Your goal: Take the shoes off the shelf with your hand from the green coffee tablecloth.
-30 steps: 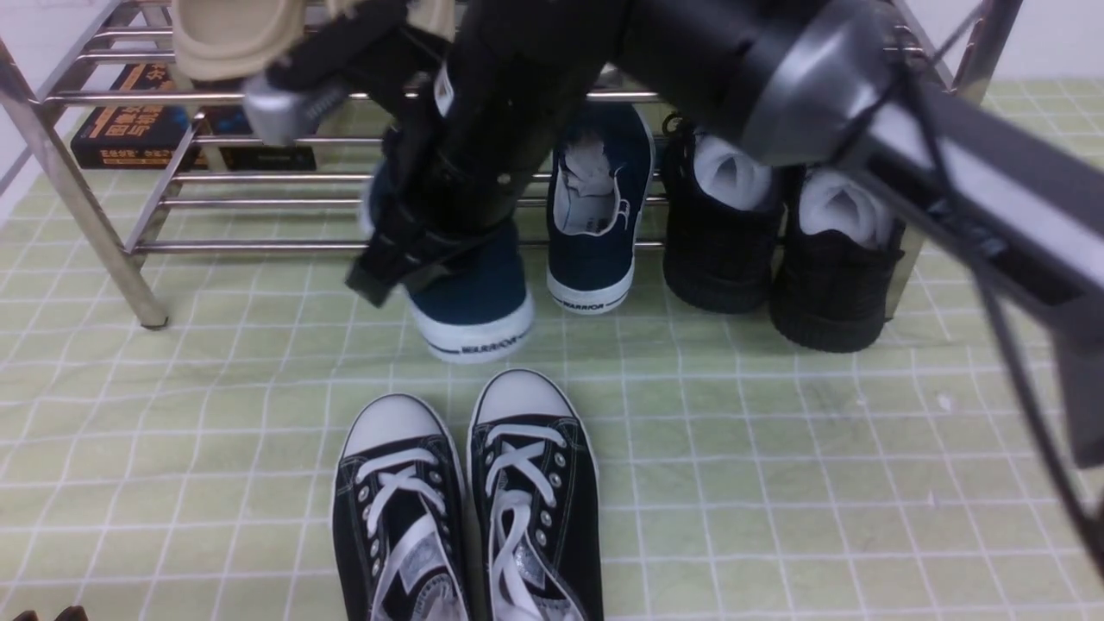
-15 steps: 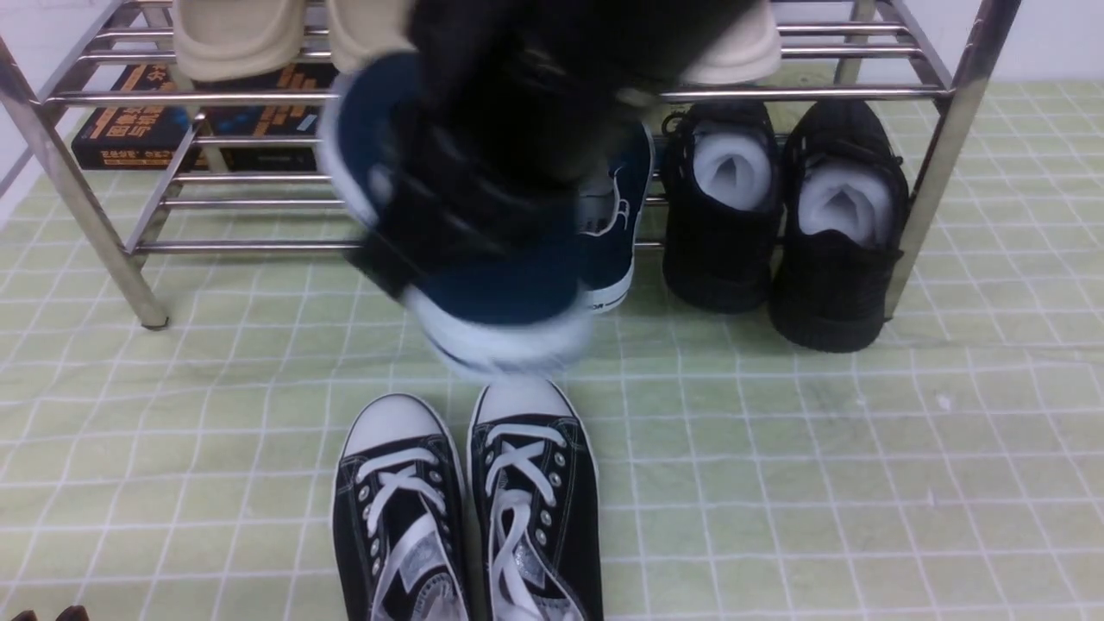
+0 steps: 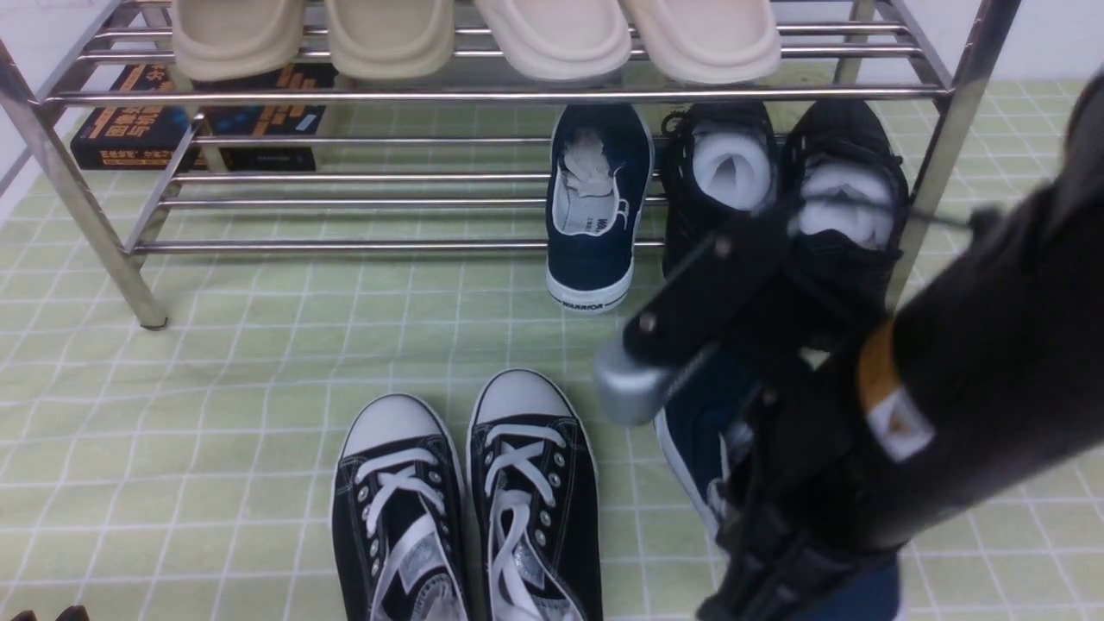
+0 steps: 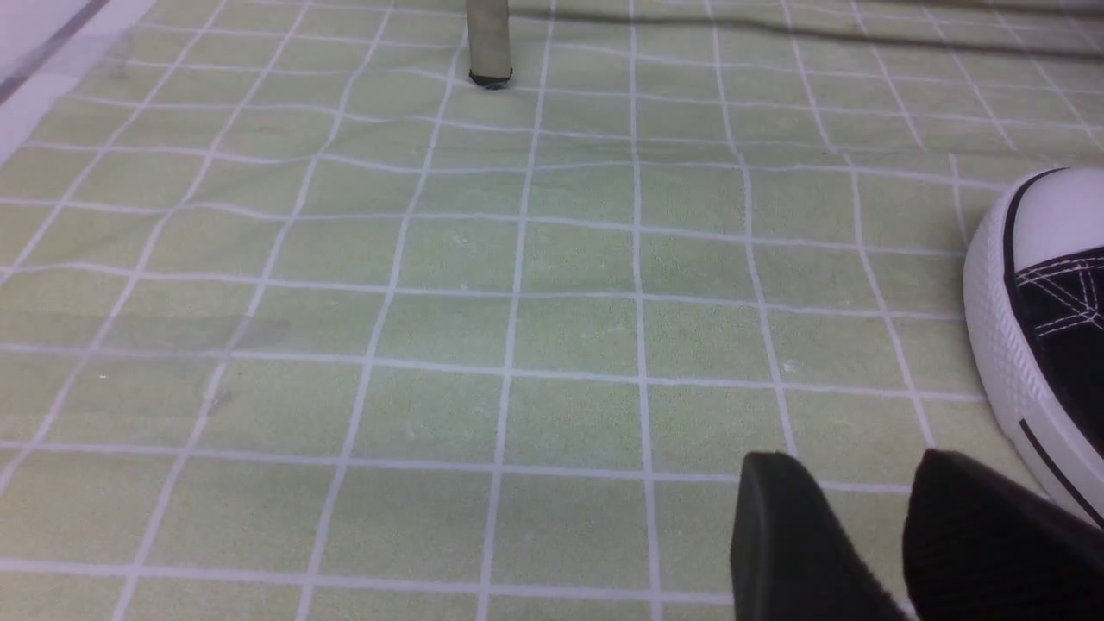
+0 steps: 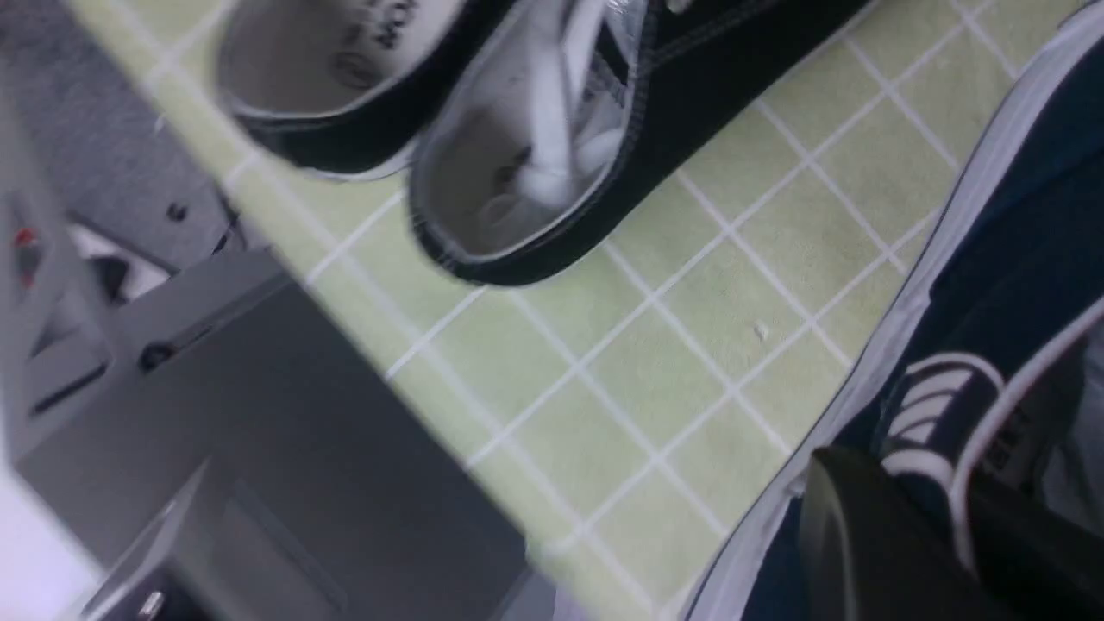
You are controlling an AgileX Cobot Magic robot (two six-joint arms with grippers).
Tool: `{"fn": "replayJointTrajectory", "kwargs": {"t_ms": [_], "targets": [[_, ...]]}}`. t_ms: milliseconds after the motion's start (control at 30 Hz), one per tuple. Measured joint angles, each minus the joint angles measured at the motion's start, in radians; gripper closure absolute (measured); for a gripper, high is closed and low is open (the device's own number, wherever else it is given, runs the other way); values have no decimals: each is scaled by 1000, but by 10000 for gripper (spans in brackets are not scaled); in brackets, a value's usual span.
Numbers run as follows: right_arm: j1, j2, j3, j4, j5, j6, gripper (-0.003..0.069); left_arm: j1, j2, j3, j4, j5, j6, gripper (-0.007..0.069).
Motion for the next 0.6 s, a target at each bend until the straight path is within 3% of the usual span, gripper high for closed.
{"fn": "replayJointTrajectory", "kwargs": {"t_ms": [167, 600], "targets": [[0, 24, 108, -92, -179, 96, 597, 0, 0, 0, 0, 0, 0, 386], [2, 180, 124, -180, -312, 132, 597, 0, 0, 0, 0, 0, 0, 386]]}}
